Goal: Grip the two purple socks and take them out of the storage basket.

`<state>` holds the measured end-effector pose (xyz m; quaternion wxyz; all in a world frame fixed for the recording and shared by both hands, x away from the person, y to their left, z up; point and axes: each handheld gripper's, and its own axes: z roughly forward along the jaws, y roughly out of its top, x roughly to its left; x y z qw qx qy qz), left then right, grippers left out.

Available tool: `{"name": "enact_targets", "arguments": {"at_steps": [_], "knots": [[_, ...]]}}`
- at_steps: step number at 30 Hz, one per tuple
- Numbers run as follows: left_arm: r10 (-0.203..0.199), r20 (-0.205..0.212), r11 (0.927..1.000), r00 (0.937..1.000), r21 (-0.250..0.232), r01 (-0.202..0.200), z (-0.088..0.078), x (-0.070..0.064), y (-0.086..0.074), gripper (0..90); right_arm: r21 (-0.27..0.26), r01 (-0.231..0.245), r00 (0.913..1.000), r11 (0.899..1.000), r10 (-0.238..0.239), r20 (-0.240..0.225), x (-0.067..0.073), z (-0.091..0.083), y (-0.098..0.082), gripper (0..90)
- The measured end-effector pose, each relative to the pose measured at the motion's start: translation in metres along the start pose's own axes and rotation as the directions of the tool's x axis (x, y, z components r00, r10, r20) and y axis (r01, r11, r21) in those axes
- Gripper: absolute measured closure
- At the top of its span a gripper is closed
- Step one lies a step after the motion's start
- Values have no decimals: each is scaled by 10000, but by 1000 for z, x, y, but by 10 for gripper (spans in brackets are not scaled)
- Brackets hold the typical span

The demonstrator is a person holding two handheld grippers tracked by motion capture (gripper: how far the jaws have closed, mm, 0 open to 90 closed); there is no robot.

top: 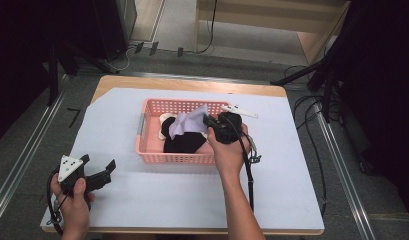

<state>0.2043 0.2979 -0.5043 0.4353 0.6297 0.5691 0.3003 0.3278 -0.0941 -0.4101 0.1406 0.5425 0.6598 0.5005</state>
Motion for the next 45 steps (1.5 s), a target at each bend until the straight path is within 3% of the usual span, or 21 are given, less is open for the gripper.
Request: {"name": "enact_targets", "arguments": {"at_steps": [2,8,9,12,14,16,17,19,24,25,27,30,34,37,38,39,40,42,43,44,45], "knots": [[4,8,10000,10000,-4,-4,0,0,0,73,-195,107,9999,9998,-107,-21,0,-4,1,861],[-29,-14,10000,10000,-24,29,0,-1,0,73,387,542,9979,9978,-555,335,3,6,-4,860],[-16,-3,10000,10000,-18,16,1,0,0,73,658,721,9954,9952,-760,578,6,14,-8,858],[-19,10,10000,10000,-6,19,0,0,0,73,984,827,9941,9917,-891,620,10,23,-12,847],[-16,19,10000,10000,-3,16,1,0,0,74,1570,1062,9912,9819,-1170,611,19,39,-19,828],[-19,22,10000,10000,-3,19,1,0,0,73,1710,1154,9900,9785,-1273,602,22,44,-21,824],[-20,27,10000,10000,-2,20,1,0,0,73,1968,1317,9879,9716,-1451,552,29,53,-24,804],[-19,43,10000,10000,18,19,0,0,0,74,2137,1326,9889,9678,-1438,376,35,61,-26,755],[-31,38,10000,10000,15,31,1,0,0,74,2138,1401,9894,9668,-1450,71,48,75,-29,584],[-34,45,10000,10000,24,34,1,0,0,74,2147,1495,9882,9652,-1530,-3,53,81,-31,515],[-32,48,10000,10000,21,32,1,0,0,74,2152,1488,9883,9652,-1525,9,55,83,-32,488],[-32,50,10000,10000,24,32,1,0,0,74,2448,1651,9839,9554,-1768,266,65,95,-35,383],[-19,62,10000,10000,92,19,1,0,0,74,3158,1654,9809,9343,-1890,453,73,106,-34,375],[-17,52,10000,10000,64,17,1,0,0,74,3755,1616,9756,9126,-2050,784,76,112,-33,481],[-20,59,10000,10000,55,20,1,0,0,74,3860,1490,9748,9104,-2008,973,76,113,-32,550],[-22,67,10000,10000,32,22,1,0,0,74,3811,1438,9739,9133,-1989,1092,75,113,-32,612],[-22,67,10000,10000,32,22,1,0,0,74,3811,1438,9739,9133,-1989,1092,75,113,-32,612],[-38,81,10000,10000,34,37,1,0,0,74,3364,1222,9759,9337,-1748,1305,72,108,-31,761],[-34,105,10000,9999,31,34,1,1,0,74,3172,1232,9779,9403,-1694,1224,70,105,-30,783],[-34,105,10000,9999,31,34,1,1,0,74,3172,1232,9779,9403,-1694,1224,70,105,-30,783],[-39,134,10000,9999,62,38,1,1,0,74,2589,1179,9824,9587,-1507,1106,66,99,-29,802]]}}
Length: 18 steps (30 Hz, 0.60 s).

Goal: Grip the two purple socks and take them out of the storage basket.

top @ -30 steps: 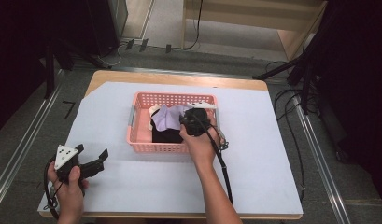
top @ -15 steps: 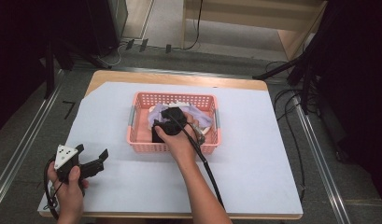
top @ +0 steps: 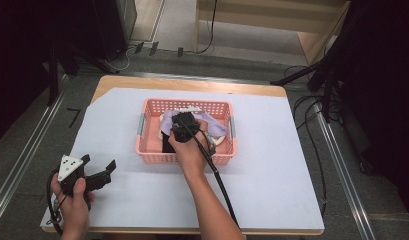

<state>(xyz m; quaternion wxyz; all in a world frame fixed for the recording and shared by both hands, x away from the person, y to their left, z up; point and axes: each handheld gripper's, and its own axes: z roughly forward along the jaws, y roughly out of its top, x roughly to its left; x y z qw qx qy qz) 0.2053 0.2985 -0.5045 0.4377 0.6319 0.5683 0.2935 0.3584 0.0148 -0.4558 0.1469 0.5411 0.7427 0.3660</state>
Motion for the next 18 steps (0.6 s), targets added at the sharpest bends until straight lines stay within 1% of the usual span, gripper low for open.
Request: {"name": "enact_targets", "arguments": {"at_steps": [1,2,4,5,7,10,11,12,13,14,15,16,18], "knots": [[0,0,10000,10000,0,0,0,0,0,74,0,0,10000,10000,0,0,0,0,0,802],[-5,-22,10000,10000,21,5,0,0,0,78,-542,-7,9998,9985,-3,-183,-5,-5,-1,808],[14,-69,10000,10000,38,-14,0,0,0,126,-1035,-184,9991,9945,143,-400,-9,-11,-2,810],[16,-47,10000,10000,49,-16,0,0,0,142,-1263,-308,9979,9915,233,-608,-11,-14,-2,810],[19,-112,10000,9999,45,-19,0,0,0,136,-1670,-484,9951,9848,331,-936,-13,-20,-3,810],[-29,-157,10000,9999,12,29,0,0,0,133,-2268,-398,9945,9731,166,-1035,-14,-26,-4,810],[-29,-157,10000,9999,12,29,0,0,0,130,-2268,-398,9945,9731,166,-1035,-14,-26,-4,810],[-55,-189,10000,9998,-14,55,0,0,0,124,-2562,-391,9941,9658,116,-1078,-14,-31,-4,810],[-55,-189,10000,9998,-14,55,0,0,0,119,-2562,-391,9941,9658,116,-1078,-14,-31,-4,810],[-75,-204,10000,9998,-39,74,0,0,0,118,-2866,-331,9930,9575,-9,-1177,-16,-35,-3,810],[-75,-204,10000,9998,-39,74,0,0,0,118,-2866,-331,9930,9575,-9,-1177,-16,-35,-3,810],[-83,-229,9999,9997,-71,81,0,-1,0,115,-3075,-276,9924,9512,-109,-1226,-17,-39,-3,810],[-106,-243,9999,9996,-81,104,0,-1,0,97,-3299,-219,9915,9438,-218,-1283,-19,-42,-3,810]]}}
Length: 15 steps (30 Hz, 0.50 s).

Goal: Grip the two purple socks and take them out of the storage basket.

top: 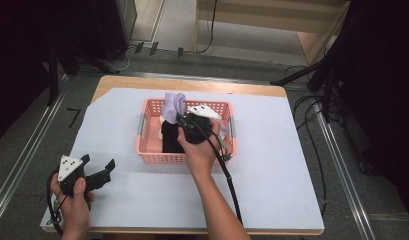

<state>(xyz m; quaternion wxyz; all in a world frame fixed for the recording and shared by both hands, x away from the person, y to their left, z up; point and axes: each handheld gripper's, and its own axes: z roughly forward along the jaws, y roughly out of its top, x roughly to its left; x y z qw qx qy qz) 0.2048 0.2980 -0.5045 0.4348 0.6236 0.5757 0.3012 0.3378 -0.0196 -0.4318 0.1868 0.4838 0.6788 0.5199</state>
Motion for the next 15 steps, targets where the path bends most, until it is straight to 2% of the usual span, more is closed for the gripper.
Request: {"name": "enact_targets", "arguments": {"at_steps": [6,9,13,15], "knots": [[8,-16,10000,10000,-38,-8,-1,0,0,64,-712,116,9999,9974,-119,-35,-6,-12,5,810],[46,-14,10000,10000,-67,-46,-1,0,0,11,-1047,107,9999,9944,-100,72,-10,-19,7,810],[-6,-20,9999,10000,-132,5,-2,0,-1,0,-1343,177,9997,9908,-151,208,-16,-24,9,810],[49,-66,9999,10000,-117,-50,-2,0,-1,0,-1591,232,9992,9870,-175,371,-24,-29,9,810]]}}
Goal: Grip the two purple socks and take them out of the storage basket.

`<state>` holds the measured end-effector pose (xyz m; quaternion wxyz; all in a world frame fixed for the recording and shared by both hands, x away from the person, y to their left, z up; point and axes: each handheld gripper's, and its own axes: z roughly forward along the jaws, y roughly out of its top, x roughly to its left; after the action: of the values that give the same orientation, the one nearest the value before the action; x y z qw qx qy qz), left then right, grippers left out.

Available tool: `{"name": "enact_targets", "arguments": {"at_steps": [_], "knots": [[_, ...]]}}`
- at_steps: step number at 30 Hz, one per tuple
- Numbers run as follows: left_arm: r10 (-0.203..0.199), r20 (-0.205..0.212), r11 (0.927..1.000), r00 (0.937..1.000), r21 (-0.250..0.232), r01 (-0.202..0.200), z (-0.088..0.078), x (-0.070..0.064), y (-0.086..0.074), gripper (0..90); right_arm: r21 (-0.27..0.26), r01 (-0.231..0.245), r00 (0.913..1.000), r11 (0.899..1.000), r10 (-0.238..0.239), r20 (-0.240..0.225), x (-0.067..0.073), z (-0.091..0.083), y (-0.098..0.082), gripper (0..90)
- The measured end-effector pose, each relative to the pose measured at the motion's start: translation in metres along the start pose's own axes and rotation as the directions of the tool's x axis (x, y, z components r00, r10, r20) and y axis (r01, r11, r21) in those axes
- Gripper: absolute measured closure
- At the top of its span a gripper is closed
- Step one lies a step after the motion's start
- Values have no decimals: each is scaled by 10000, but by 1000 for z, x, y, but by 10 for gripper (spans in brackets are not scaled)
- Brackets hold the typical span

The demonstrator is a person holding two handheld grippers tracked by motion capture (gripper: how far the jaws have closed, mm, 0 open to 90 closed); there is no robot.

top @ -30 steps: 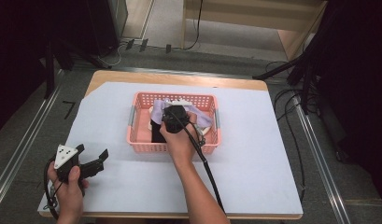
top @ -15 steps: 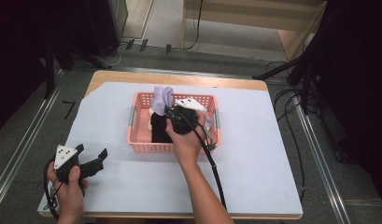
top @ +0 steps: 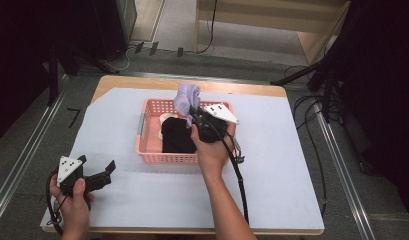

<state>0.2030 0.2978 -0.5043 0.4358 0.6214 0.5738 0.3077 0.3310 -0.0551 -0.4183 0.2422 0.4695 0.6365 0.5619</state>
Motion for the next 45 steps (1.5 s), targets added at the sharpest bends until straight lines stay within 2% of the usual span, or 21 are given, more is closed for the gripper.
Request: {"name": "enact_targets", "arguments": {"at_steps": [2,4,5,6,8,9,16,22,23,24,26,31,32,33,35,36,38,39,41,44,45], "knots": [[2,-3,10000,10000,-2,-2,0,0,0,0,-78,31,10000,10000,-31,73,-3,-2,0,810],[-3,-9,10000,10000,6,3,0,0,0,0,-320,-3,9995,9995,14,329,-13,-9,1,810],[-3,-9,10000,10000,6,3,0,0,0,0,-320,-3,9995,9995,14,329,-13,-9,1,810],[-2,-14,10000,10000,-3,2,0,0,0,0,-414,-51,9986,9991,72,524,-22,-14,2,810],[-5,-17,10000,10000,-8,5,0,0,0,0,-470,-98,9982,9988,125,583,-25,-16,2,810],[0,-11,10000,10000,2,0,0,0,0,0,-600,-205,9962,9980,255,830,-36,-23,2,810],[56,-34,10000,10000,-4,-56,0,0,0,0,-777,-515,9837,9956,641,1681,-72,-44,-4,810],[63,-40,10000,10000,-14,-63,0,-1,0,0,-652,-876,9666,9940,1006,2355,-102,-60,-17,810],[63,-40,10000,10000,-14,-63,0,-1,0,0,-652,-876,9666,9940,1006,2355,-102,-60,-17,810],[66,-37,10000,10000,-15,-66,0,-1,0,0,-524,-948,9604,9941,1051,2581,-110,-64,-22,810],[76,-33,10000,10000,-14,-76,0,-1,0,0,-464,-989,9579,9940,1078,2661,-113,-65,-26,810],[72,-54,10000,10000,7,-72,0,-1,0,0,-74,-1394,9342,9902,1340,3308,-132,-73,-46,810],[72,-54,10000,10000,7,-72,0,-1,0,0,-74,-1394,9342,9902,1340,3308,-132,-73,-46,810],[75,-53,10000,10000,11,-75,0,-1,0,0,41,-1581,9248,9874,1466,3510,-138,-75,-52,810],[72,-51,10000,10000,13,-71,0,-1,0,0,81,-1846,9139,9828,1686,3692,-143,-77,-56,805],[72,-51,10000,10000,13,-71,0,-1,0,0,81,-1846,9139,9828,1686,3692,-143,-77,-56,805],[65,-24,10000,10000,-10,-65,0,-1,0,0,72,-2251,8948,9743,2038,3972,-150,-81,-59,739],[65,-21,10000,10000,-9,-65,0,-1,0,0,-139,-2394,8908,9708,2253,3945,-151,-82,-59,697],[64,-14,10000,10000,-9,-64,0,-1,0,0,-525,-2472,8848,9675,2475,3947,-150,-83,-57,636],[72,-16,10000,10000,2,-72,0,-1,0,0,-600,-2428,8846,9682,2464,3959,-147,-83,-54,626],[63,-15,10000,10000,-3,-63,0,-1,0,0,-659,-2238,8939,9724,2318,3837,-143,-81,-50,608]]}}
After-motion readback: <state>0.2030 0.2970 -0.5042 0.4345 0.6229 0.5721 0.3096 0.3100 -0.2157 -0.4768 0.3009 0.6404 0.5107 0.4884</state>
